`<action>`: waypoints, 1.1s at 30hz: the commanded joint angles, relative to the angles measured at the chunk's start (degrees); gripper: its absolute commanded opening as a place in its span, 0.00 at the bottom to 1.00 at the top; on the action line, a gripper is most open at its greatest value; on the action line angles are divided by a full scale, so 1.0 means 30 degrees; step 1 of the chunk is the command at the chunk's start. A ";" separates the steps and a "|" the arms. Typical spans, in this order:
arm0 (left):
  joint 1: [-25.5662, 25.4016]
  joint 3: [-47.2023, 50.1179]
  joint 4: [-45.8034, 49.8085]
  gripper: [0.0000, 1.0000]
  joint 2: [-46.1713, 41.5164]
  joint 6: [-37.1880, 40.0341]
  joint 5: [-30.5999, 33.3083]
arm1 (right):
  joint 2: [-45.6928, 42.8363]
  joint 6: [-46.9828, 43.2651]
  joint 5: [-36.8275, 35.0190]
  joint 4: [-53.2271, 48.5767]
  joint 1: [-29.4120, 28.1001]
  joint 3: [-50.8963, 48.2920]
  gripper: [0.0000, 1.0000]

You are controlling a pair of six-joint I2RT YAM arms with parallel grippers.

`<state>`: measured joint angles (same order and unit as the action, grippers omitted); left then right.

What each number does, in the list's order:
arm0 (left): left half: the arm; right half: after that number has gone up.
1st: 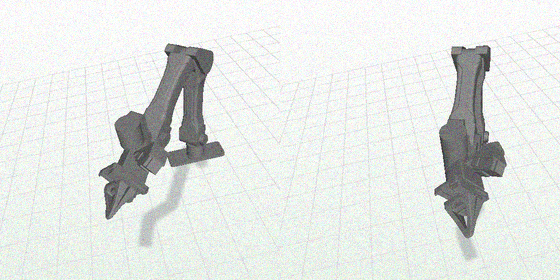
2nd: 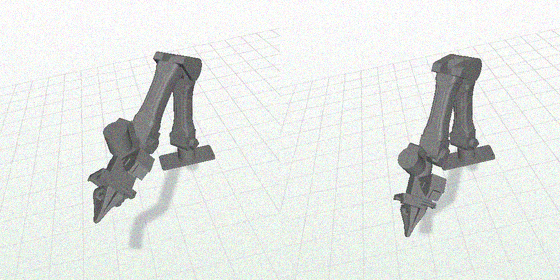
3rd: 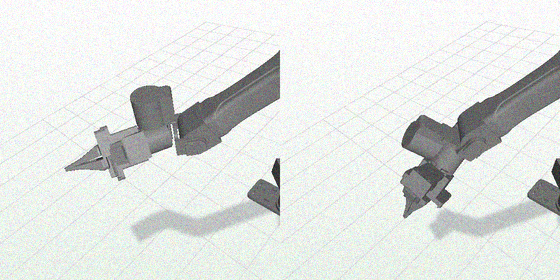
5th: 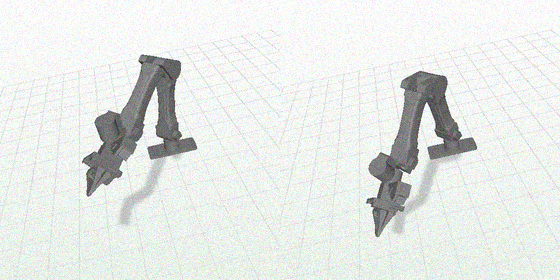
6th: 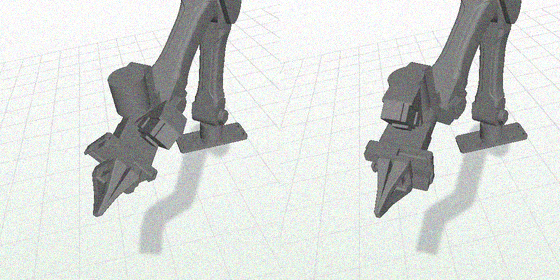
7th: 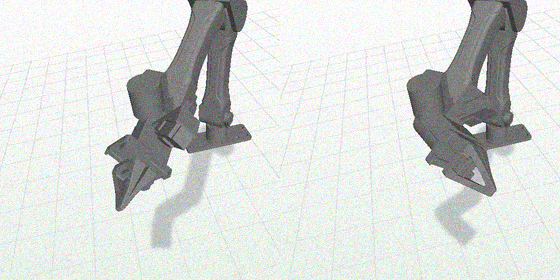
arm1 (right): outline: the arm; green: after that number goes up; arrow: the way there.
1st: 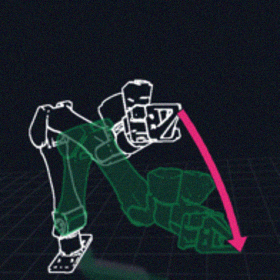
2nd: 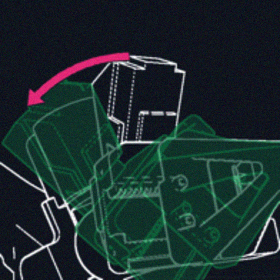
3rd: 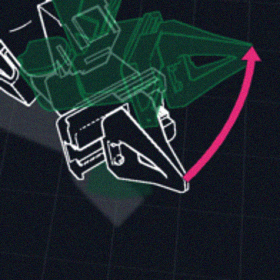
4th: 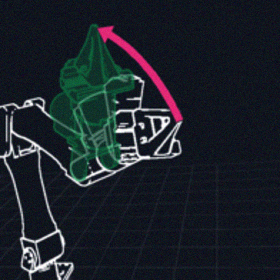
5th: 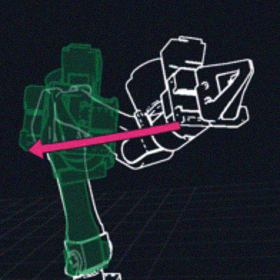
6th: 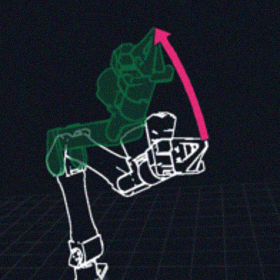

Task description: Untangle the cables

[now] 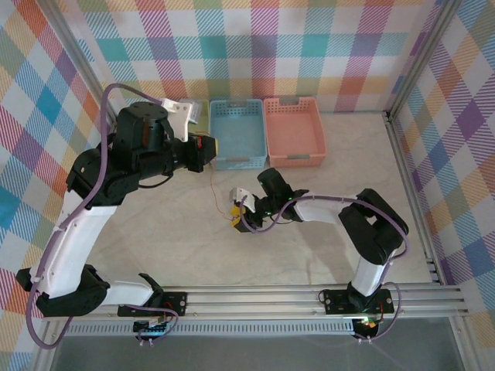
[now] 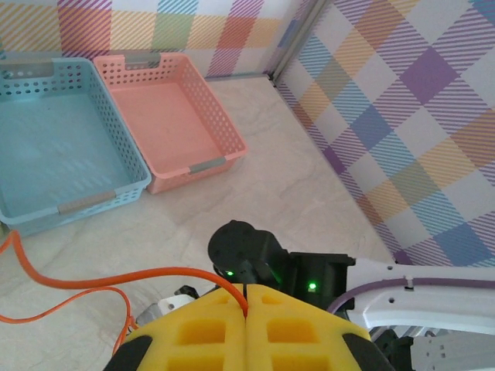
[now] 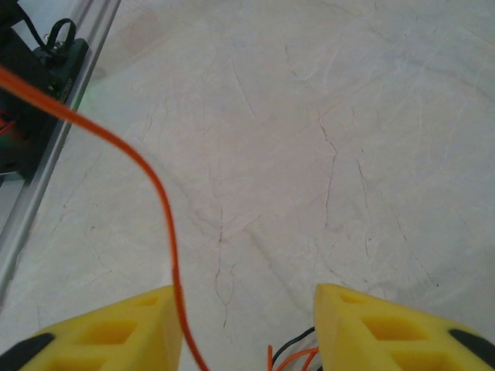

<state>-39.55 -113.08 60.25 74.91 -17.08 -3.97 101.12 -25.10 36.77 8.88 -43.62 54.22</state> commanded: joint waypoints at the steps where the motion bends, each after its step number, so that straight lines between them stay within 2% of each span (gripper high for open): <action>1: 0.0234 -0.0437 0.0220 0.00 0.0090 0.0012 -0.0406 | 0.0238 -0.0469 0.0920 -0.0177 -0.0139 0.0302 0.41; 3: 0.0234 -0.0356 0.0163 0.00 0.0054 0.0068 -0.0271 | 0.0078 0.0197 0.1039 0.0214 -0.0139 0.0153 0.33; 5: 0.0241 -0.0275 0.0075 0.00 0.0138 0.0084 0.0058 | -0.0422 0.1202 0.1093 0.0745 -0.0139 -0.0155 0.21; 6: 0.0234 -0.0302 0.0073 0.00 0.0197 0.0126 0.0357 | -0.0678 0.1825 0.1245 0.1246 -0.0125 -0.0399 0.18; 7: 0.0263 -0.0363 0.0088 0.00 0.0367 0.0235 0.0913 | -0.0924 0.2527 0.1593 0.1803 -0.0082 -0.0586 0.08; 8: 0.0340 -0.0463 0.0130 0.00 0.0582 0.0388 0.1503 | -0.1101 0.3217 0.2089 0.2274 -0.0057 -0.0761 0.05; 10: 0.0883 -0.0538 0.0150 0.00 0.1163 0.0475 0.1835 | -0.1302 0.4614 0.2648 0.3725 -0.0062 -0.1246 0.03; 14: 0.2658 0.0289 -0.0717 0.00 0.2498 -0.0244 0.1087 | -0.1484 0.7378 0.2666 0.6671 0.0036 -0.2234 0.00; 15: 0.3057 0.0691 -0.1131 0.04 0.2658 -0.0485 0.1037 | -0.1507 0.7842 0.2640 0.7239 0.0098 -0.2461 0.00; 16: 0.3557 0.1227 -0.1762 0.14 0.2811 -0.0764 0.1016 | -0.1526 0.8379 0.2582 0.7858 0.0174 -0.2679 0.00; 18: 0.4525 0.2618 -0.3010 0.45 0.3178 -0.1358 0.0075 | -0.1445 0.9633 0.2300 0.8897 0.0353 -0.3037 0.00; 19: 0.5291 0.3158 -0.3413 0.56 0.3521 -0.1864 -0.0907 | -0.1363 1.0317 0.2189 0.9703 0.0510 -0.3159 0.00; 20: 0.5978 0.3555 -0.3608 0.61 0.3935 -0.2306 -0.1890 | -0.1249 1.1124 0.2080 1.0311 0.0667 -0.3289 0.00; 23: 0.6589 0.5141 -0.4170 0.69 0.4592 -0.2974 -0.2667 | -0.0779 1.3179 0.1626 1.1936 0.1041 -0.3709 0.00; 28: 0.6621 0.9754 -0.6601 0.76 0.2779 -0.3646 -0.2451 | -0.0054 1.5076 0.0736 1.3396 0.1529 -0.4048 0.00; 31: 0.6444 1.3021 -0.8585 0.75 0.1208 -0.4038 -0.3726 | 0.0087 1.5405 0.0281 1.3253 0.1618 -0.3967 0.00; 33: 0.5767 1.4885 -0.9476 0.71 0.0313 -0.3919 -0.4037 | 0.0216 1.5814 0.0062 1.3385 0.1699 -0.3958 0.00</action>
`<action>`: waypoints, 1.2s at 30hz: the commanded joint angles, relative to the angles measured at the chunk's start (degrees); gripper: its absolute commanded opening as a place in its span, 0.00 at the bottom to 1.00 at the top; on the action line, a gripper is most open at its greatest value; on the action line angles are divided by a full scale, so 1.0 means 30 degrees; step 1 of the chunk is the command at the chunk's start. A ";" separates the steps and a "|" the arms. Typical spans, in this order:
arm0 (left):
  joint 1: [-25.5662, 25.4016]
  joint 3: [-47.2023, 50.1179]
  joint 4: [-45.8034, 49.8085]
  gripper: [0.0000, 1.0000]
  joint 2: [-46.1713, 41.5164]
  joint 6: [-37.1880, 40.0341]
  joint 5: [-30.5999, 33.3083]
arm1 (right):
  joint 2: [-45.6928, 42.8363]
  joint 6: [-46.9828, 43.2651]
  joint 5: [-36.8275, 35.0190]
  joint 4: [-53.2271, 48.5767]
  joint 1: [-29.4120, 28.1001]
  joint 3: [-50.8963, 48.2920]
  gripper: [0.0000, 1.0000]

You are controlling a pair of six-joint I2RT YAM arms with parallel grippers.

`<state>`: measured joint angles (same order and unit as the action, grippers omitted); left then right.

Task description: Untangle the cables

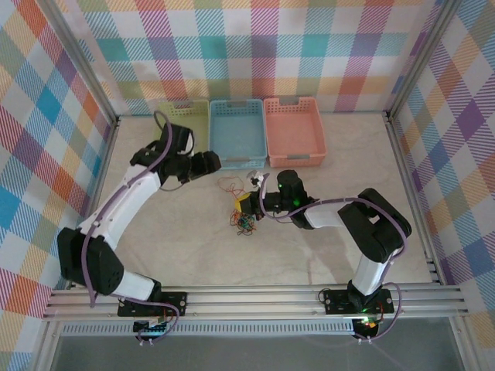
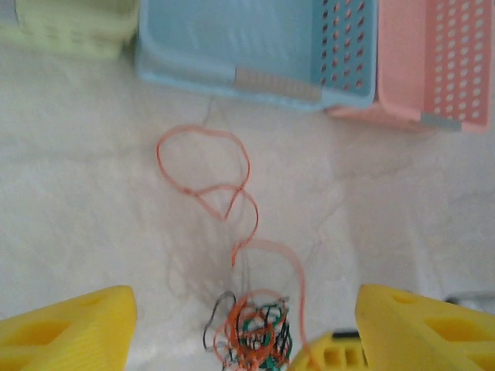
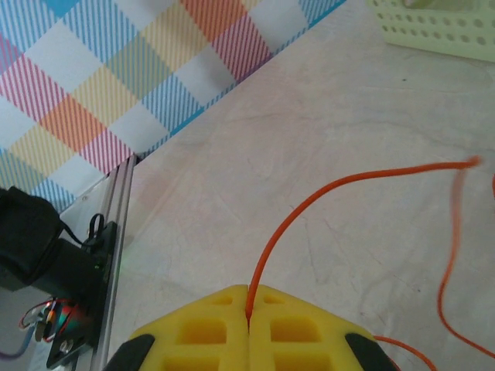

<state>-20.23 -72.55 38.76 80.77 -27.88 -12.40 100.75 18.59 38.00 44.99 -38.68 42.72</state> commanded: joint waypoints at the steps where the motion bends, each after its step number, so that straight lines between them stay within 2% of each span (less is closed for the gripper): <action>1: -0.1233 0.2291 -0.2620 0.68 -0.2108 -0.0278 -0.0845 | 0.0407 0.1491 -0.0490 0.1345 0.0087 -0.0083 0.00; 3: -0.2161 0.3809 -0.3246 0.64 -0.2699 -0.0653 -0.0160 | 0.0469 0.1800 -0.0649 0.1371 0.0218 -0.0104 0.00; 8: -0.4154 0.6391 -0.5940 0.60 -0.2001 -0.2685 -0.0400 | 0.0695 0.2747 -0.1267 0.1504 0.0622 -0.0236 0.00; 14: -0.5740 0.4635 -0.5013 0.54 0.1406 -0.2373 0.0445 | 0.0751 0.3022 -0.2067 0.0723 0.0962 -0.0205 0.00; 23: -0.6129 0.3204 -0.3948 0.57 0.3942 -0.2135 0.1383 | 0.0936 0.3533 -0.2492 0.0340 0.1397 -0.0202 0.00; 32: -0.6225 0.2306 -0.3123 0.56 0.4997 -0.1533 0.1897 | 0.1174 0.4600 -0.2918 0.0551 0.2044 -0.0452 0.00; 34: -0.6258 0.1934 -0.2906 0.60 0.5330 -0.1276 0.1643 | 0.1236 0.4856 -0.2939 0.0718 0.2189 -0.0532 0.00; 36: -0.6378 0.1759 -0.2816 0.69 0.5472 -0.0850 0.1325 | 0.1276 0.5029 -0.2940 0.0908 0.2315 -0.0605 0.00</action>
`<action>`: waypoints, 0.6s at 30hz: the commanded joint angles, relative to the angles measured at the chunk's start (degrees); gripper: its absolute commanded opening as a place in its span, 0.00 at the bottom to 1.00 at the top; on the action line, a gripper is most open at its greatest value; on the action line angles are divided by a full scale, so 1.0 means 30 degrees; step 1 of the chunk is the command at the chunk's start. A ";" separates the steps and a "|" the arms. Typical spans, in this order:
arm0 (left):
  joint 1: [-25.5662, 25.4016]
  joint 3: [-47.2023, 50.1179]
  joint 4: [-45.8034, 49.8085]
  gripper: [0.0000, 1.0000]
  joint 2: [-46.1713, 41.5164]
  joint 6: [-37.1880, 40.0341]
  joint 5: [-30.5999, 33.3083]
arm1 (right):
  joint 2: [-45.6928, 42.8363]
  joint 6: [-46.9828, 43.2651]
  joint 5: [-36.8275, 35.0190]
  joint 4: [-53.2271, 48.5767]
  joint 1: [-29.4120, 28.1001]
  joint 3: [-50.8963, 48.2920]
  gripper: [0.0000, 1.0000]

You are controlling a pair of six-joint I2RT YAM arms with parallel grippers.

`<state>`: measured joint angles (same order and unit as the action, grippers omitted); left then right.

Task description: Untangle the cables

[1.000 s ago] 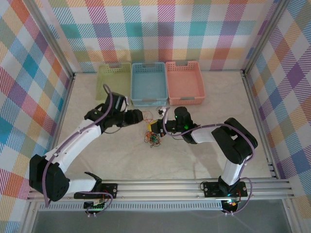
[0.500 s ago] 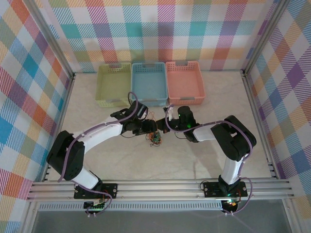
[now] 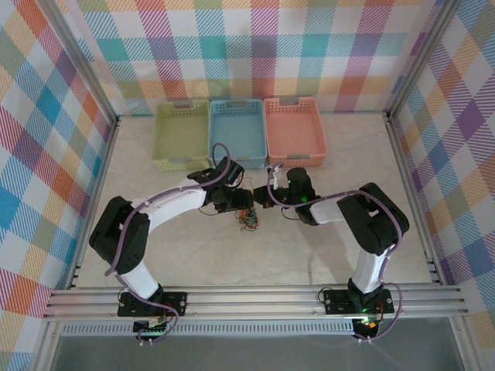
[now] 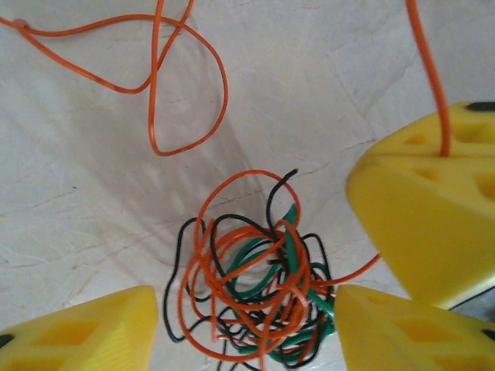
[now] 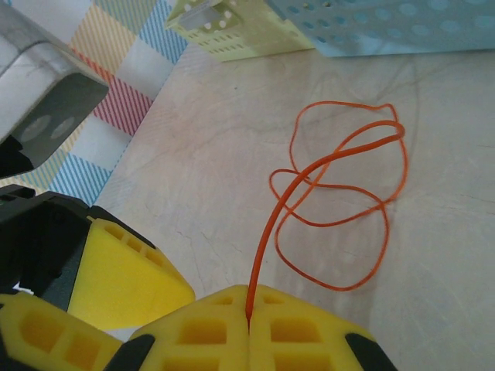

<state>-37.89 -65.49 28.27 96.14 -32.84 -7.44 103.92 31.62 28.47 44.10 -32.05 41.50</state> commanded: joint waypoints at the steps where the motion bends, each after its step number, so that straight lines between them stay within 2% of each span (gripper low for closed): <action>1: -0.0550 -0.0639 0.0683 0.73 0.0351 0.0933 -0.0359 | 0.0224 0.0752 0.0232 0.1187 0.0141 -0.0186 0.00; 5: -0.0598 -0.0682 0.0183 0.79 0.0487 0.1446 -0.1023 | 0.0442 0.0914 0.0367 0.0978 0.0196 -0.0045 0.00; 12: -0.0665 -0.1994 0.1066 0.78 0.2504 0.1516 -0.1130 | 0.0667 0.1262 0.0529 0.0819 0.0423 0.0040 0.00; 18: -0.0656 -0.2470 0.1937 0.75 0.3390 0.1535 -0.0365 | 0.0735 0.1414 0.0585 0.0969 0.0540 0.0006 0.00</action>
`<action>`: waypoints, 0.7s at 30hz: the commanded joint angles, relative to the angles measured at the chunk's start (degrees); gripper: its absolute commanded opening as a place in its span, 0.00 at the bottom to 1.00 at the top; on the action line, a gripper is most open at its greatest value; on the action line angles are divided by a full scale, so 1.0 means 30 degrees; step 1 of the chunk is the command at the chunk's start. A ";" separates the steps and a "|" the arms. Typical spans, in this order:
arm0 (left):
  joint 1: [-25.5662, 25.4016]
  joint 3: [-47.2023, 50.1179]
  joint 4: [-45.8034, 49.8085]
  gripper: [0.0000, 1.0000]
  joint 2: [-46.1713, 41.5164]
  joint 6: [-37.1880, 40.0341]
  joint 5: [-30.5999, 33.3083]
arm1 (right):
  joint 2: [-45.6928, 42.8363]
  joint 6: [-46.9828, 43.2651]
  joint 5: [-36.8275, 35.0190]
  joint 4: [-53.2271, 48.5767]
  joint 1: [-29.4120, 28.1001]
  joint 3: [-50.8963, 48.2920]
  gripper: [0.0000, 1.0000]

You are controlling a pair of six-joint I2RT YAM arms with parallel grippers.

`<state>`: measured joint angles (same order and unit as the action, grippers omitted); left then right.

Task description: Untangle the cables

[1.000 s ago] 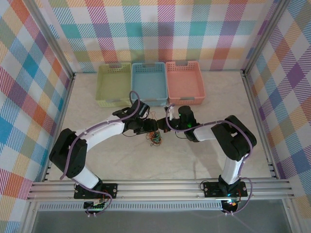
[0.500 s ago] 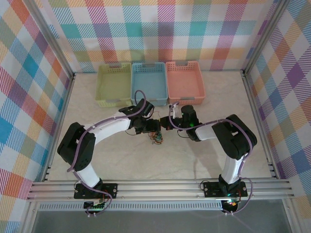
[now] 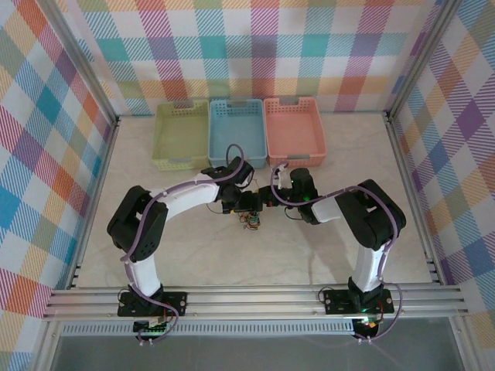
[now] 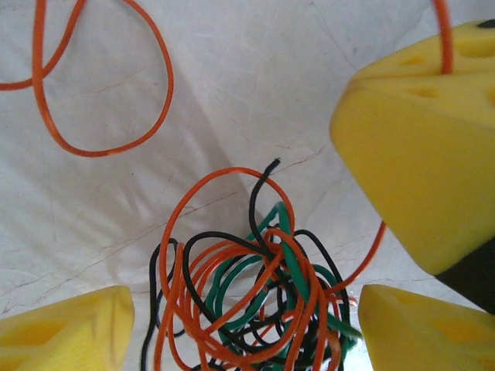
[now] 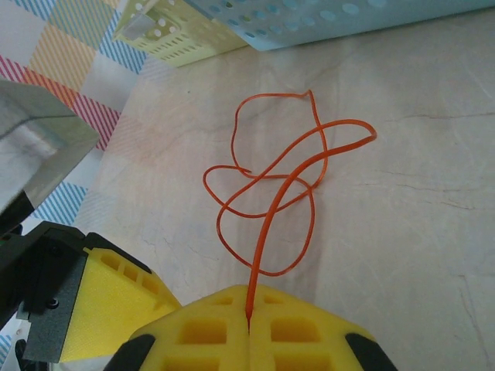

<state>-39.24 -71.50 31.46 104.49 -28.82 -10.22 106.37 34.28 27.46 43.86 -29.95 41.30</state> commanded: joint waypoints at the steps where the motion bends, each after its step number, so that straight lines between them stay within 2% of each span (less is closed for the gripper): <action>1: -0.0247 -0.0602 0.1084 0.74 0.0747 0.0187 0.0720 | -0.0096 0.0549 0.0909 0.1099 -0.0181 0.0043 0.00; 7: -0.0299 -0.0925 0.1743 0.67 0.1410 0.0145 0.1230 | -0.0478 0.0643 0.0640 0.1962 0.0045 -0.0486 0.00; 12: -0.0307 -0.0659 0.2046 0.54 0.1350 0.0297 0.1705 | -0.1134 0.0438 0.0344 0.3155 0.0278 -0.1229 0.00; 18: -0.0307 -0.0396 0.2174 0.43 0.1320 0.0447 0.1893 | -0.1867 0.0659 0.0265 0.4791 0.0717 -0.2091 0.00; 21: -0.0279 -0.0428 0.2225 0.42 0.1439 0.0462 0.1853 | -0.2503 0.0913 0.0389 0.5127 0.1033 -0.2402 0.00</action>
<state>-39.75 -73.23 34.39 108.27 -28.21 -6.92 101.80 35.88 28.25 53.65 -28.34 34.83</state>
